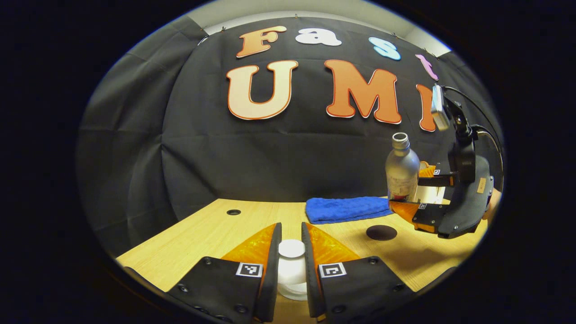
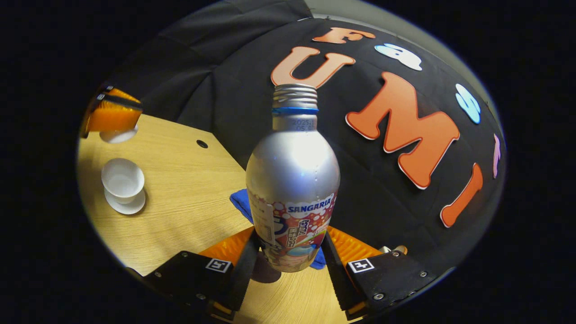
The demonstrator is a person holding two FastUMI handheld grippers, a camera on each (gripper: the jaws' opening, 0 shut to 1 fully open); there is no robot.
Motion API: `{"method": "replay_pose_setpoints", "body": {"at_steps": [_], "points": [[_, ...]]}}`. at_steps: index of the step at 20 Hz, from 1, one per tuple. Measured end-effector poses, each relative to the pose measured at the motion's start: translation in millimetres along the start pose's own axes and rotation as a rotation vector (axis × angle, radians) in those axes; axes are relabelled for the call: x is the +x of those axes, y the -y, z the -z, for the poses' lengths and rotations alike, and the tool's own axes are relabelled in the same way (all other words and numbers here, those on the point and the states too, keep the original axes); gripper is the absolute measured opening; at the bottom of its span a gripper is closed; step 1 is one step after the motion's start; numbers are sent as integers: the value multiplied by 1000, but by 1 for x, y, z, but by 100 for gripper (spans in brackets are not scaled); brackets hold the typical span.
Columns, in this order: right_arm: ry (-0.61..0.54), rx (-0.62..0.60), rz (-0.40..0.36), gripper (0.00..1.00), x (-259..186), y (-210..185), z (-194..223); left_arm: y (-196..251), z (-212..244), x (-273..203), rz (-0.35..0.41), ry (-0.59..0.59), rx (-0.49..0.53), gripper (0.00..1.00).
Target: Open the teacup lid with one hand, grasp the water bottle and pour water into the teacup with the other hand; after pouring, place the water bottle on the coaster and then close the teacup lid.
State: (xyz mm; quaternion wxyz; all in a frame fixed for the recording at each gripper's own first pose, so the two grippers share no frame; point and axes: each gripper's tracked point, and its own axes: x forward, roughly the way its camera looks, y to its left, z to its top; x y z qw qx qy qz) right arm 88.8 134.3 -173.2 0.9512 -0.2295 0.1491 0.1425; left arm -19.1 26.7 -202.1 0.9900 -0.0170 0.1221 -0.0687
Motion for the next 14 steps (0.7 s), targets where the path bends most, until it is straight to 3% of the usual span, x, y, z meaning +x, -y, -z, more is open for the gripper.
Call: {"method": "replay_pose_setpoints", "body": {"at_steps": [6, 12, 14], "points": [[-13, 190, 6, 80, -1, 21, 19, 18, 33, 13, 18, -76, 5, 31], [-20, 255, 6, 80, 5, 30, 28, 17, 59, 21, 4, -145, 7, 31], [-33, 272, 4, 80, 7, 30, 35, 19, 65, 21, 2, -160, 5, 27]]}}
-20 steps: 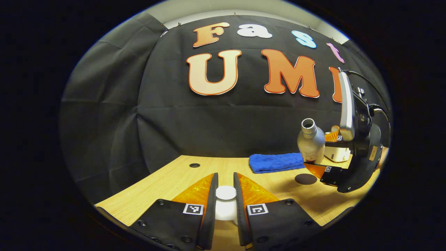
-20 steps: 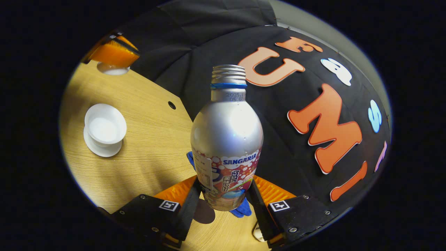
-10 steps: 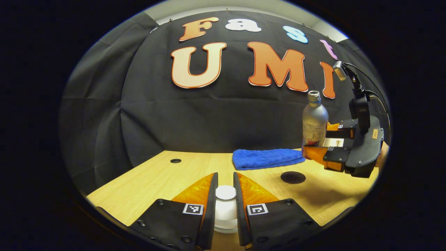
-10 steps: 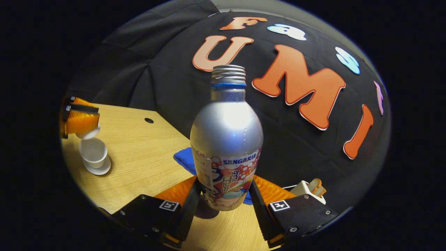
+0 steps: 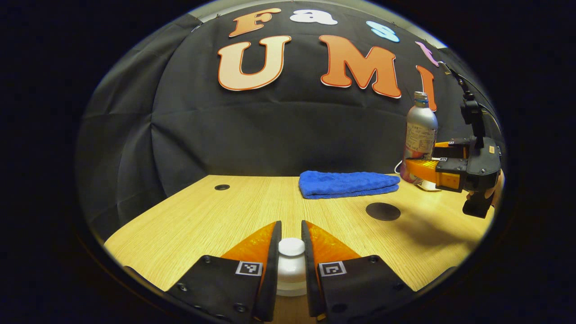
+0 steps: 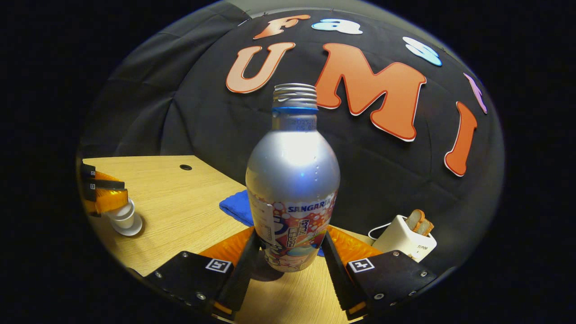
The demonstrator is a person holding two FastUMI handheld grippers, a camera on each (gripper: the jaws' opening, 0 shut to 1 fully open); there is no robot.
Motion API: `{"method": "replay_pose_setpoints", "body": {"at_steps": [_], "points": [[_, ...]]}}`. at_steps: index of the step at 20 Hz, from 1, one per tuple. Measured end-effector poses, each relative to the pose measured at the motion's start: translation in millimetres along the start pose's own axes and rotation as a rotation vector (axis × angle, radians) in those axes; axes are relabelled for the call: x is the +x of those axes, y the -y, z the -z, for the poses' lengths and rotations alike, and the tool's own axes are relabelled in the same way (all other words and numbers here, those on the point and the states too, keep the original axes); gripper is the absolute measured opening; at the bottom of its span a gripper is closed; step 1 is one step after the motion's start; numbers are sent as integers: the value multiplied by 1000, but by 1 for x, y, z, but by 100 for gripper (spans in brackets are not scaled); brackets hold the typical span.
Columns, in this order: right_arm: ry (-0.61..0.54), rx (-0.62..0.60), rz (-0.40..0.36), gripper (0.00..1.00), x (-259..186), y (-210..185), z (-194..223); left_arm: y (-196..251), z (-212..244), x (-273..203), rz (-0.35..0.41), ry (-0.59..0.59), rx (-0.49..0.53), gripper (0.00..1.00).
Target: Open the teacup lid with one hand, grasp the water bottle and pour water into the teacup with the other hand; after pouring, place the water bottle on the coaster and then close the teacup lid.
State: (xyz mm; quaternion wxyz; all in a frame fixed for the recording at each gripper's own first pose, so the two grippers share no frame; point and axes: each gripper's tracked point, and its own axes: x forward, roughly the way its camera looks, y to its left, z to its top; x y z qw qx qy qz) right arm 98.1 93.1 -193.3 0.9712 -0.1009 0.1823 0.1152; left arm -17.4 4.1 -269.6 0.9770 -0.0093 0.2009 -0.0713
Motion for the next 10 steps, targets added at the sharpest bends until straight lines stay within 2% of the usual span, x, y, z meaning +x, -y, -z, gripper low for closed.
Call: {"method": "replay_pose_setpoints", "body": {"at_steps": [2, 4, 7, 10], "points": [[-14, 14, -2, 80, 3, -1, 6, -1, 5, 1, -4, -18, 4, 36], [-20, 35, -14, 80, 5, -3, 9, 0, 4, 1, -3, -13, 8, 28], [-24, 69, -26, 80, 11, -7, 12, 1, 6, 1, -3, -24, 19, 35], [-29, 110, -47, 79, 17, -11, 15, 1, 0, -2, -4, -6, 17, 37]]}}
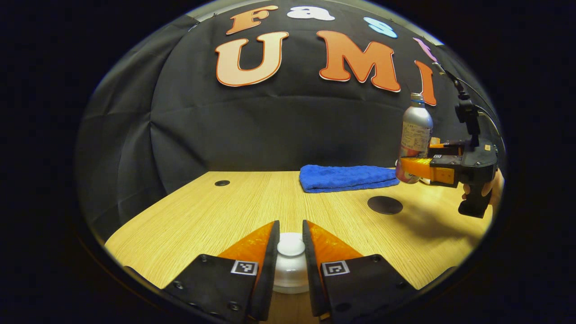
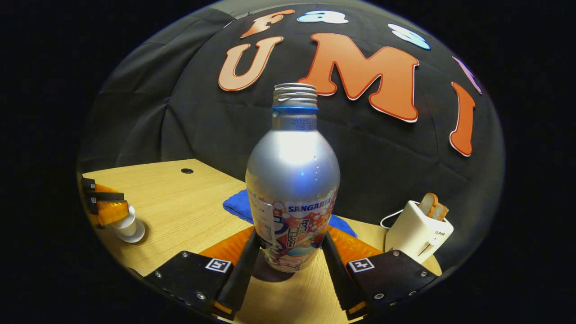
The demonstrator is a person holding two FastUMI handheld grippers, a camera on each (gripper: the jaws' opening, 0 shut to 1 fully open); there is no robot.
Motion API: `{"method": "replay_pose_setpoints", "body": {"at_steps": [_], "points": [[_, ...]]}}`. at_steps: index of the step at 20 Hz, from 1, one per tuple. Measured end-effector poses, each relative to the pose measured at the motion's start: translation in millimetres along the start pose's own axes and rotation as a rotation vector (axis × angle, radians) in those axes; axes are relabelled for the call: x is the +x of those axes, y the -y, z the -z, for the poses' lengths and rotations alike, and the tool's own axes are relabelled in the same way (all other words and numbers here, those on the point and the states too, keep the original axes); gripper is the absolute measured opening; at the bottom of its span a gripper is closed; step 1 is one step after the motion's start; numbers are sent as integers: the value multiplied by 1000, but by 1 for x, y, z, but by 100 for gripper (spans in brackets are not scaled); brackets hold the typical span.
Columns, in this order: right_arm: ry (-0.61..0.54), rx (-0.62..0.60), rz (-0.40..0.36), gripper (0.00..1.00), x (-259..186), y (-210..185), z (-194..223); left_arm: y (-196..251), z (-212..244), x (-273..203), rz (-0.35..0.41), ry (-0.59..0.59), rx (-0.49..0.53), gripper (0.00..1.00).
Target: Open the teacup lid with one hand, grasp the water bottle and pour water into the teacup with the other hand; after pouring, place the water bottle on the coaster and then close the teacup lid.
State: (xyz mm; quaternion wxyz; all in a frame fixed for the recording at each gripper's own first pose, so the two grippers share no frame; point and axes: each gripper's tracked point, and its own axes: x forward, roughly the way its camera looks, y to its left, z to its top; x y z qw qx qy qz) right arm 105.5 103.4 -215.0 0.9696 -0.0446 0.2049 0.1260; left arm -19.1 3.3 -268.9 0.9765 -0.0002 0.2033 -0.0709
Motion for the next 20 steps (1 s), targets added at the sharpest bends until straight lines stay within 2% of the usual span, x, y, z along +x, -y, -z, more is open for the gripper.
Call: {"method": "replay_pose_setpoints", "body": {"at_steps": [1, 3, 7, 8, 9, 10, 11, 17, 18, 20], "points": [[-3, 17, -6, 79, 4, 0, 2, 1, -6, -3, 2, 20, -1, 41], [-17, 71, -21, 79, 12, -4, 8, 1, -22, -9, -2, 66, 8, 64], [-69, 130, -26, 79, 28, -6, 28, -2, -43, -18, -26, 123, 12, 80], [-82, 140, -25, 79, 30, -8, 32, -2, -45, -19, -29, 134, 10, 81], [-91, 145, -23, 79, 34, -9, 36, -2, -47, -20, -31, 139, 11, 77], [-105, 146, -19, 76, 37, -9, 42, -2, -48, -21, -32, 140, 14, 81], [-120, 147, -20, 79, 39, -11, 47, -3, -50, -21, -34, 142, 16, 81], [-171, 161, -30, 79, 50, -24, 69, -3, -54, -29, -39, 150, 8, 81], [-177, 159, -32, 79, 48, -24, 72, -3, -55, -31, -41, 153, 7, 77], [-171, 168, -34, 80, 51, -23, 71, -1, -55, -33, -43, 154, 3, 81]]}}
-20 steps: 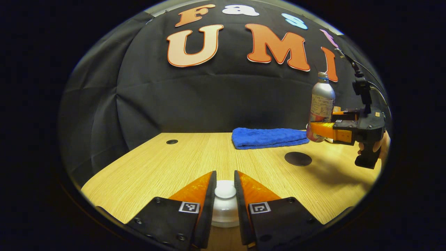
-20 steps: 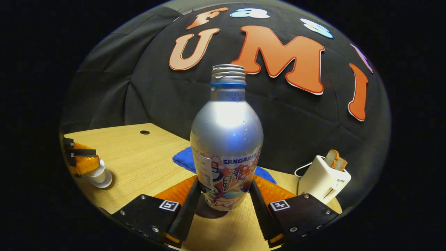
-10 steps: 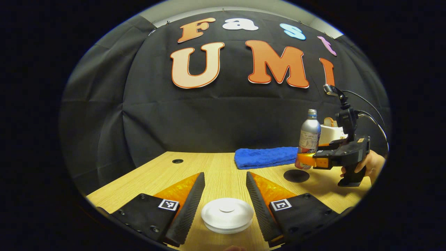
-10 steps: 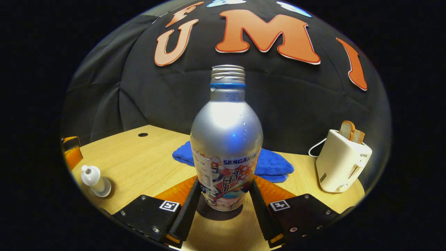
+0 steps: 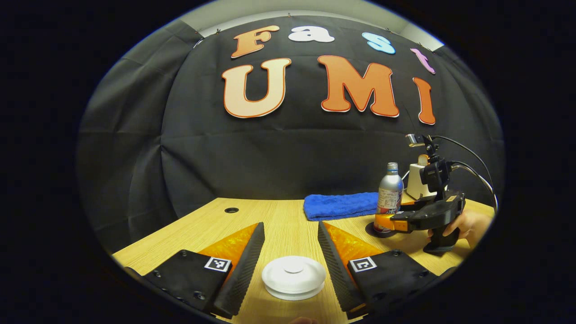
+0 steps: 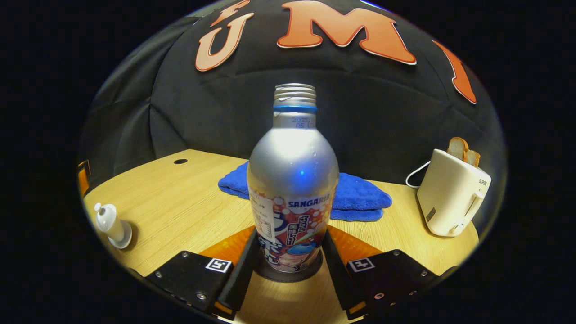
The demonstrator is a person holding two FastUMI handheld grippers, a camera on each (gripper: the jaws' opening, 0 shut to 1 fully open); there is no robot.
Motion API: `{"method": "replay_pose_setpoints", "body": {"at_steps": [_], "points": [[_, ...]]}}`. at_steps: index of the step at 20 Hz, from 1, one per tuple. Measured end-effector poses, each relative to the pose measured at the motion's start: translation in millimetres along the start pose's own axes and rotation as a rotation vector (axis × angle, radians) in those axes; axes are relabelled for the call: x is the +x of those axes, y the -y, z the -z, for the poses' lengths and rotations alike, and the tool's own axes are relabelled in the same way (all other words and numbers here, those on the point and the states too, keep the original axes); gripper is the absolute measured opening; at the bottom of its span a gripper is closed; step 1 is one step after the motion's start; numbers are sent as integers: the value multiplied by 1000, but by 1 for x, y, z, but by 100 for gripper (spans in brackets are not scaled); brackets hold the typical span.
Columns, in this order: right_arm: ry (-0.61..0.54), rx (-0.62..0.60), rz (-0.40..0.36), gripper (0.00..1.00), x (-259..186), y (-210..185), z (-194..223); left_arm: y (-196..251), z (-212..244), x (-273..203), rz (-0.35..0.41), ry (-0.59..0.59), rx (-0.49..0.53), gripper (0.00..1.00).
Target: Open the teacup lid with one hand, grasp the water bottle and pour water into the teacup with the other hand; after pouring, place the water bottle on the coaster and then close the teacup lid.
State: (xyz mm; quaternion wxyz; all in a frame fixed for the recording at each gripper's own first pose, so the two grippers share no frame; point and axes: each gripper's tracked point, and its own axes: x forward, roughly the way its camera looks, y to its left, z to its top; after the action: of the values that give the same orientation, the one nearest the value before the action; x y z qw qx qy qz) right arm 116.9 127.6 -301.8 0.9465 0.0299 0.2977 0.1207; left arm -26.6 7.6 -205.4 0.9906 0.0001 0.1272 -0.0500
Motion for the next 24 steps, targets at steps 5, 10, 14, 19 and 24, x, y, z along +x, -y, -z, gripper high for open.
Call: {"method": "replay_pose_setpoints", "body": {"at_steps": [5, 10, 14, 19, 24], "points": [[-46, 24, -5, 83, -3, -1, 8, 7, -7, -4, -1, 20, -36, 81], [-15, -24, -12, 95, -31, 3, 0, 19, -27, -11, -4, 68, -49, 81], [70, -32, -2, 95, -75, 17, -19, 32, -44, -12, 4, 98, -42, 91], [191, -19, 25, 95, -128, 35, -55, 38, -58, -14, -6, 115, -47, 87], [289, -17, 37, 95, -177, 41, -83, 42, -78, -17, -13, 127, -60, 95]]}}
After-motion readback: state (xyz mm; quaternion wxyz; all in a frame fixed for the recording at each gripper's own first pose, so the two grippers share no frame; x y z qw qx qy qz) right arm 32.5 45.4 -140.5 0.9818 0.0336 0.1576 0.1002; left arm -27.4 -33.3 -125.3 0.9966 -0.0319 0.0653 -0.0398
